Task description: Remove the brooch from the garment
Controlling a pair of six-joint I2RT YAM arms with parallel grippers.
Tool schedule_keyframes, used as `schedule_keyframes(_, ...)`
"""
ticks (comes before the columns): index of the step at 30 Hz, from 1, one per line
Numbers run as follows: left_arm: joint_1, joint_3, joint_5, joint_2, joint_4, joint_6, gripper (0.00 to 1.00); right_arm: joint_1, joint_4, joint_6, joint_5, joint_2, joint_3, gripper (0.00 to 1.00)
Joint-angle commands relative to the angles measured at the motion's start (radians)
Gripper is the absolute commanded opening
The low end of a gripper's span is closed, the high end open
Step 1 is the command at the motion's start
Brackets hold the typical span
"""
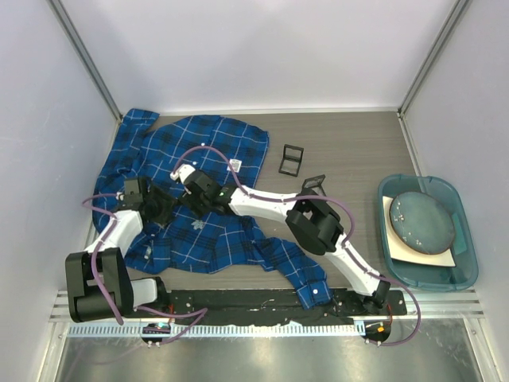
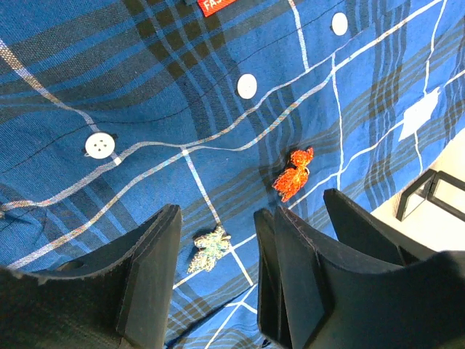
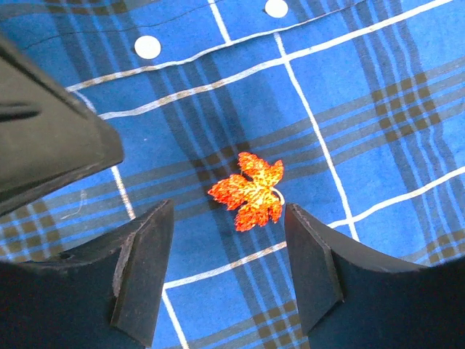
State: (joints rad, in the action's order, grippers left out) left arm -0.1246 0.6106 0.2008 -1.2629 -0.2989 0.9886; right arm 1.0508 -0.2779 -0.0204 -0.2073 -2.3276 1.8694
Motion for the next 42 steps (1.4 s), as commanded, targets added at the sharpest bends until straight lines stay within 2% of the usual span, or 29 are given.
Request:
schedule_keyframes(1,-0.009,0.002,0.005,0.028,0.009,-0.013,0.58,-0.009,-0.020,0.043,-0.052,-0.032,0.079,0.65)
schedule_keyframes(15,-0.044,-0.005,0.029,0.036,-0.006,-0.042,0.59,0.003,-0.017,0.027,-0.060,-0.081,0.100,0.62)
schedule_keyframes(17,-0.046,-0.006,0.032,0.034,-0.005,-0.042,0.59,0.003,-0.014,0.022,-0.075,-0.082,0.099,0.58)
schedule_keyframes(18,-0.047,-0.008,0.037,0.034,-0.005,-0.045,0.59,0.003,-0.014,0.022,-0.075,-0.084,0.099,0.51)
schedule_keyframes(21,-0.047,-0.011,0.049,0.030,0.001,-0.047,0.59,0.003,-0.011,0.001,-0.076,-0.081,0.097,0.43)
schedule_keyframes(27,-0.047,-0.009,0.109,-0.010,0.026,-0.054,0.60,0.003,0.014,-0.065,-0.089,-0.067,0.077,0.34)
schedule_keyframes(42,-0.044,0.032,0.184,-0.020,0.046,-0.073,0.55,0.000,0.300,-0.254,-0.109,0.100,-0.206,0.27)
